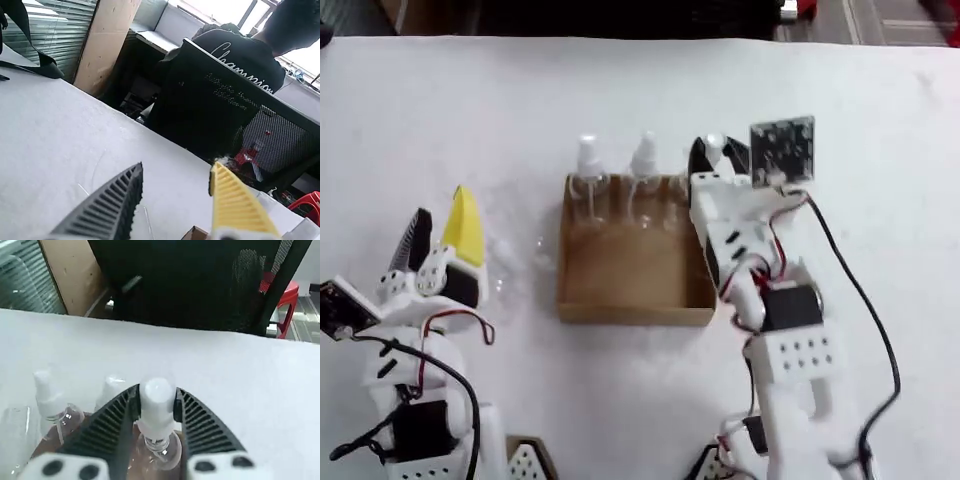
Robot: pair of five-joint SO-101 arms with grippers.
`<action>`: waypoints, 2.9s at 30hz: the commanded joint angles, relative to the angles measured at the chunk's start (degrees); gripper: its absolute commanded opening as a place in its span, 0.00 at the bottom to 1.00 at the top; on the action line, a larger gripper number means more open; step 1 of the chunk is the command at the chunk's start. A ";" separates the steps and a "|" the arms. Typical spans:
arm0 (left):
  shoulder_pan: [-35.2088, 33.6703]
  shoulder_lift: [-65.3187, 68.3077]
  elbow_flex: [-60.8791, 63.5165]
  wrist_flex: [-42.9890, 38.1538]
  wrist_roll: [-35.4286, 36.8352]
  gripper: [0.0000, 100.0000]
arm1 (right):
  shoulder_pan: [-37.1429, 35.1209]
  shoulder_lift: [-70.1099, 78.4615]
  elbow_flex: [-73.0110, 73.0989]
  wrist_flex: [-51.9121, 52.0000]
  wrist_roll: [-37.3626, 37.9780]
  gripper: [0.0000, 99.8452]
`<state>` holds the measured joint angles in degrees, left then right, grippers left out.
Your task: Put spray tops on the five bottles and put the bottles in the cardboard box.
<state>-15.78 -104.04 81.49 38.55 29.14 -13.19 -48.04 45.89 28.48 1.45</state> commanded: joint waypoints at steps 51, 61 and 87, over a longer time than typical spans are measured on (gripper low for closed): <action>-0.40 -0.57 -1.14 0.00 0.97 0.21 | -0.92 14.81 -2.99 -8.31 0.35 0.12; -0.40 -0.57 -1.14 0.00 0.88 0.21 | -3.74 14.46 -3.08 -8.66 0.53 0.12; -0.31 -0.57 -1.05 -0.18 0.88 0.21 | -2.15 -4.09 0.62 -5.76 0.09 0.11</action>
<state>-15.78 -104.04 81.49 38.55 29.14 -16.44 -47.25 46.59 22.59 1.45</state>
